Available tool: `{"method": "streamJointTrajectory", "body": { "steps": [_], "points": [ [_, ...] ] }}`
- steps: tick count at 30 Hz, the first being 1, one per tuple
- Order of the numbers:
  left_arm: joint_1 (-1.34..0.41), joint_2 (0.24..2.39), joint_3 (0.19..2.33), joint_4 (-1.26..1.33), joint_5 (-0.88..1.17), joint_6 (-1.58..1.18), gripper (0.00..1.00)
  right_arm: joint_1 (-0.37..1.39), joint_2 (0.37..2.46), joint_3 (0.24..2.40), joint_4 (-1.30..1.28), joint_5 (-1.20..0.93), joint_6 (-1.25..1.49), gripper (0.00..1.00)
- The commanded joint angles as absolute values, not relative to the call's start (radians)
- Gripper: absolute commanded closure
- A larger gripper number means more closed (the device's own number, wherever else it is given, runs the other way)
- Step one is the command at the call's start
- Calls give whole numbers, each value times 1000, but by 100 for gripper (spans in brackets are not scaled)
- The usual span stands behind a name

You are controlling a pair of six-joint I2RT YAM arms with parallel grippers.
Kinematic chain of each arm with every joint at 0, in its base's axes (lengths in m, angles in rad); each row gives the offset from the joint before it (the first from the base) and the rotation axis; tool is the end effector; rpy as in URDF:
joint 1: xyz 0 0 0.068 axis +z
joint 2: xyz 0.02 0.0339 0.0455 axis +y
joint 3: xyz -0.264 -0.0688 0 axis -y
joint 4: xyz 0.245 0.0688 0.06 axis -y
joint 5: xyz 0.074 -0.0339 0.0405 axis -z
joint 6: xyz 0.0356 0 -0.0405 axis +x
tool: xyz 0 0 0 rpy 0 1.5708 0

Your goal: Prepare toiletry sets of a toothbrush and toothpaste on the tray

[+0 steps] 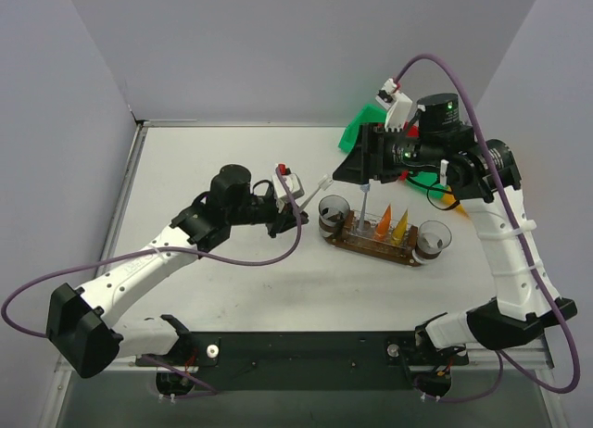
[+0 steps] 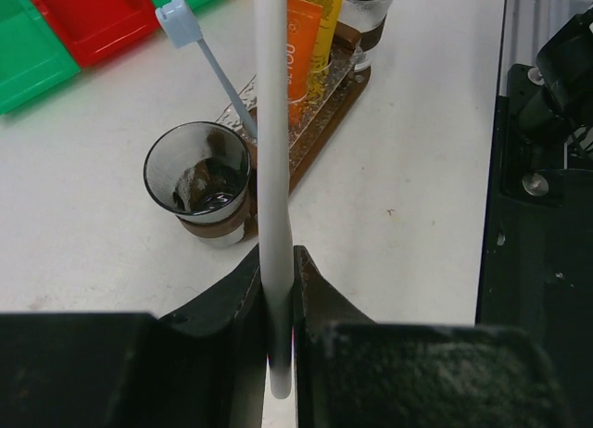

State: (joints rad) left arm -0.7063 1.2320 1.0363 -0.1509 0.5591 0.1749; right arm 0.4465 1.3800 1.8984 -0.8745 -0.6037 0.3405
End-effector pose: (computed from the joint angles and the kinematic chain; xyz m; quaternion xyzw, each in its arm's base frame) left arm 0.2025 -0.1975 0.3383 0.4789 0.6439 -0.3629 0.4736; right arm 0.2166 0.1261 0.5102 -0.2110 0.7740 0.4344 0.4096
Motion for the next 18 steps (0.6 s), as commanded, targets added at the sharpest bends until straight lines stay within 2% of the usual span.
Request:
{"method": "streamJointTrajectory", "body": {
  "steps": [1, 18],
  "points": [
    [-696, 1249, 1103, -107, 643, 147, 100, 454, 1436, 1959, -841, -634, 339, 42],
    [-689, 1275, 1124, -126, 652, 152, 100, 546, 1535, 2077, -968, -549, 241, 49]
  ]
}}
